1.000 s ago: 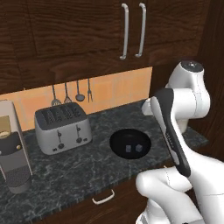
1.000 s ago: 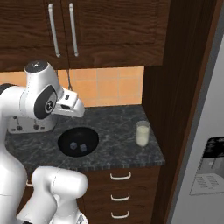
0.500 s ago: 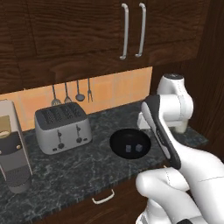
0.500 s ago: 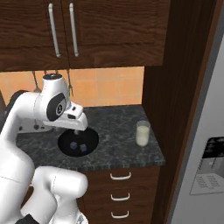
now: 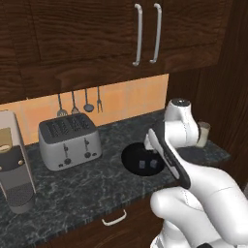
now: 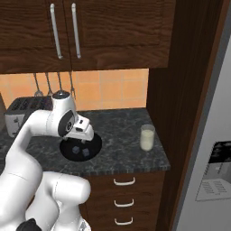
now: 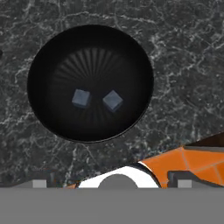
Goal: Grab a lemon wedge from the fridge and one ice cube from the ice bowl, and put them in the glass of lemonade.
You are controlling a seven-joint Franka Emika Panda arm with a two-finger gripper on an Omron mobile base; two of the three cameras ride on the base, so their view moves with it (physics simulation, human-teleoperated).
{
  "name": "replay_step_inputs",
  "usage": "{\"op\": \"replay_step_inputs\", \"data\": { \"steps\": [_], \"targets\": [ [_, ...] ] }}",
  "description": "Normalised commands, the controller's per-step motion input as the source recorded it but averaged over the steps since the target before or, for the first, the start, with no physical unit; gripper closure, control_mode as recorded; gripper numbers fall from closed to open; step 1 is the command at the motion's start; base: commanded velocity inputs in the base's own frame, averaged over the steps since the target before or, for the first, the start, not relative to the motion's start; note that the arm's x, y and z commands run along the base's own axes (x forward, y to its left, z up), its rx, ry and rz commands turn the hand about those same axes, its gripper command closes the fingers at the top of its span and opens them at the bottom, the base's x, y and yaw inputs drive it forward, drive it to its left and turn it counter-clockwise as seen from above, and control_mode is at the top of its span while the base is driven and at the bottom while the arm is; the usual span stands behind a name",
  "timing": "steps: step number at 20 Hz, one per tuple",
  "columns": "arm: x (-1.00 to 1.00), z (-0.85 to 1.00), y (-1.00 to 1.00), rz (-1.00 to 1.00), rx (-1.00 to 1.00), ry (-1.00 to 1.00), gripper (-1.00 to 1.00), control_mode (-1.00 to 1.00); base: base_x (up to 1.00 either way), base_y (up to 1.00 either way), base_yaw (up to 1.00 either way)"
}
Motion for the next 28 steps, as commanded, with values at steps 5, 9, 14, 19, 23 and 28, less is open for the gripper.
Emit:
{"op": "replay_step_inputs", "data": {
  "steps": [5, 9, 14, 19, 23, 28],
  "targets": [
    [0.65, -0.52, 0.41, 0.0, 0.0, 0.0, -1.0, -1.0, 0.0, 0.0, 0.0],
    [0.3, -0.5, 0.13, 0.04, 0.0, 0.0, -1.0, -1.0, 0.0, 0.0, 0.0],
    [0.02, -0.12, -0.13, 0.13, -0.01, 0.03, -1.0, -1.0, 0.0, 0.0, 0.0],
    [0.33, -0.07, -0.13, 0.29, -0.09, 0.18, -1.0, -1.0, 0.0, 0.0, 0.0],
    [0.37, -0.18, 0.0, 0.26, -0.03, 0.11, -1.0, -1.0, 0.0, 0.0, 0.0],
    [0.15, -0.46, 0.02, 0.14, 0.0, 0.0, -1.0, -1.0, 0.0, 0.0, 0.0]
  ]
}}
